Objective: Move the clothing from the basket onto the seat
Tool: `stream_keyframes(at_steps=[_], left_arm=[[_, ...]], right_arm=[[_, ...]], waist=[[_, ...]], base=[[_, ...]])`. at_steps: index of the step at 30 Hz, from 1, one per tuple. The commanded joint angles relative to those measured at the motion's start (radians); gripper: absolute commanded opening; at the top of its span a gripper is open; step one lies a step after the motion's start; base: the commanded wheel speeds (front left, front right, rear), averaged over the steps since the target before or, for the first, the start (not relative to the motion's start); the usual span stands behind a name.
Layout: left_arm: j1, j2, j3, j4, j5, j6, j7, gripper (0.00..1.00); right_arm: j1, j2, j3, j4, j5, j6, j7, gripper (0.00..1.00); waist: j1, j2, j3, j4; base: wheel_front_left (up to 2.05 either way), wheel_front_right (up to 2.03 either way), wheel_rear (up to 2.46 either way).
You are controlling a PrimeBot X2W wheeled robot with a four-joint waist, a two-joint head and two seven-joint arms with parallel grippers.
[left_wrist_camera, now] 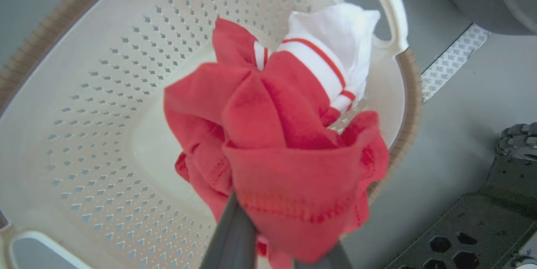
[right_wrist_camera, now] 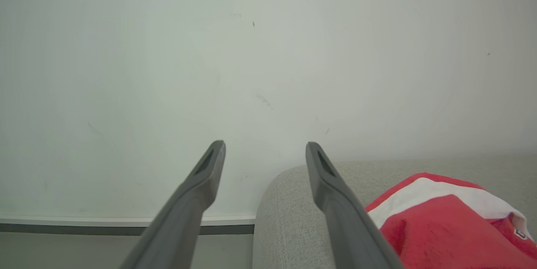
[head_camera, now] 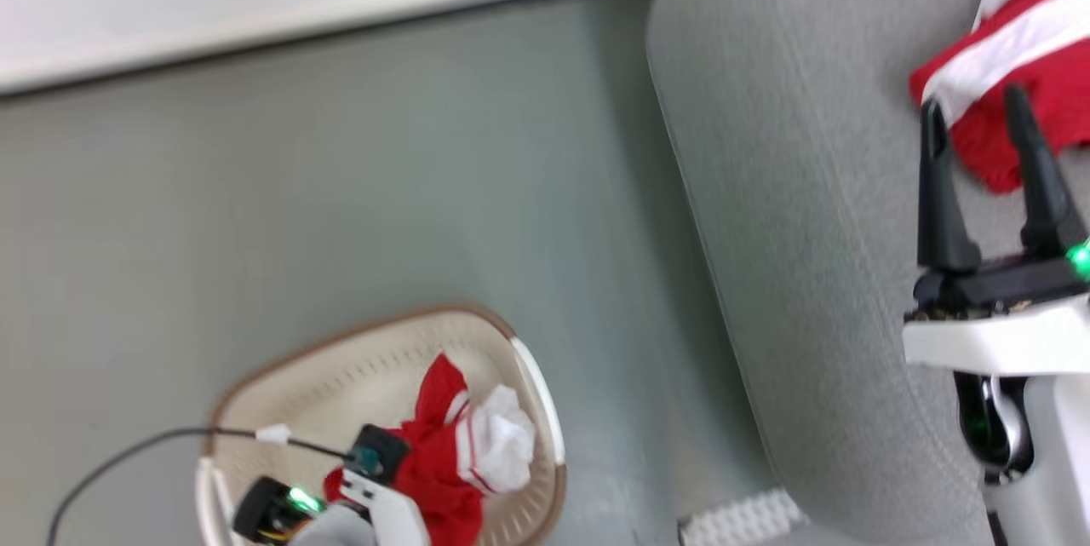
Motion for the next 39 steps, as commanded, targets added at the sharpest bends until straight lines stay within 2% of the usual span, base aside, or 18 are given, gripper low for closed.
stream_keyframes(at_steps=[1, 11, 18, 28, 39], left_arm=[[0.024, -0.017, -0.007, -0.014, -0.019, 0.002, -0.023, 0.00], [0.094, -0.042, -0.017, -0.105, -0.108, 0.002, -0.092, 0.00], [0.110, -0.043, 0.026, -0.227, -0.125, 0.027, -0.103, 0.00], [0.129, 0.041, 0.135, -0.574, -0.161, 0.075, -0.102, 0.00], [0.156, 0.135, 0.182, -0.988, -0.183, 0.154, 0.003, 0.00]], right_arm=[[0.031, -0.014, 0.004, 0.014, 0.018, -0.002, 0.000, 1.00], [0.140, -0.043, 0.021, 0.076, 0.042, -0.002, 0.000, 1.00], [0.192, -0.047, 0.040, 0.093, 0.059, -0.002, 0.000, 1.00], [0.238, -0.032, 0.079, 0.105, 0.082, -0.002, 0.000, 1.00], [0.280, -0.009, 0.147, 0.117, 0.105, -0.002, 0.000, 1.00]], waist=[[0.0001, 0.0000, -0.144, 0.072], [0.0001, 0.0000, -0.354, 0.151], [0.0001, 0.0000, -0.431, 0.185], [0.0001, 0.0000, -0.500, 0.203], [0.0001, 0.0000, -0.527, 0.196]], base=[[0.00, 0.00, 0.00], [0.00, 0.00, 0.00], [0.00, 0.00, 0.00], [0.00, 0.00, 0.00], [0.00, 0.00, 0.00]])
